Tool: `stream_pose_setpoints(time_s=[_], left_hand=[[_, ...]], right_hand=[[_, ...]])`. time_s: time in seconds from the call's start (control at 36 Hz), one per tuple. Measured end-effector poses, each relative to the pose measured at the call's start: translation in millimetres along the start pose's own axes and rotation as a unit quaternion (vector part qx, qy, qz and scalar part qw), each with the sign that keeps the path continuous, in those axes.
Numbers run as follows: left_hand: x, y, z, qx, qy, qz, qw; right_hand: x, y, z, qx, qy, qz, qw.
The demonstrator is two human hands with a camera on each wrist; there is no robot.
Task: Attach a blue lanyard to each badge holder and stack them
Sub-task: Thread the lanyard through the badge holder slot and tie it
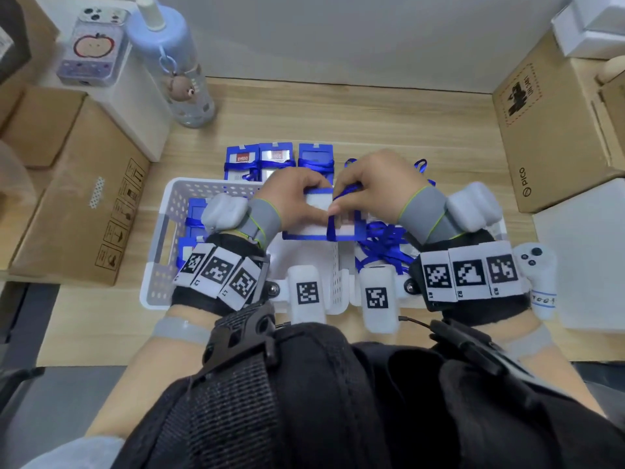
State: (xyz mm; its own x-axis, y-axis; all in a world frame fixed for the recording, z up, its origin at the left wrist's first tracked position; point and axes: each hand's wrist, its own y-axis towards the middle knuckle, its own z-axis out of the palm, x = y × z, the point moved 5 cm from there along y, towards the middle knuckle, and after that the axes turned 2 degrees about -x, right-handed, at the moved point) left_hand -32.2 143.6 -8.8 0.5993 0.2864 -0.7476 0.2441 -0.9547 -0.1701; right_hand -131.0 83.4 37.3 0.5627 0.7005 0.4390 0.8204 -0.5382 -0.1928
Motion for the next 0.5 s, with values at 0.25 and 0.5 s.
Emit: stream_pose_setpoints(time_s=[0.25,0.5], left_hand=[[-10,-4,-4,0.066,-0.146,0.051,0.986],[6,5,-8,-0.058,-0.339,-0.058,0.937]], right_hand=[[-30,-2,-10,-0.131,0.127,0.072,0.981],[-20,-2,14,-0.038,0.111,0.059,0.991]])
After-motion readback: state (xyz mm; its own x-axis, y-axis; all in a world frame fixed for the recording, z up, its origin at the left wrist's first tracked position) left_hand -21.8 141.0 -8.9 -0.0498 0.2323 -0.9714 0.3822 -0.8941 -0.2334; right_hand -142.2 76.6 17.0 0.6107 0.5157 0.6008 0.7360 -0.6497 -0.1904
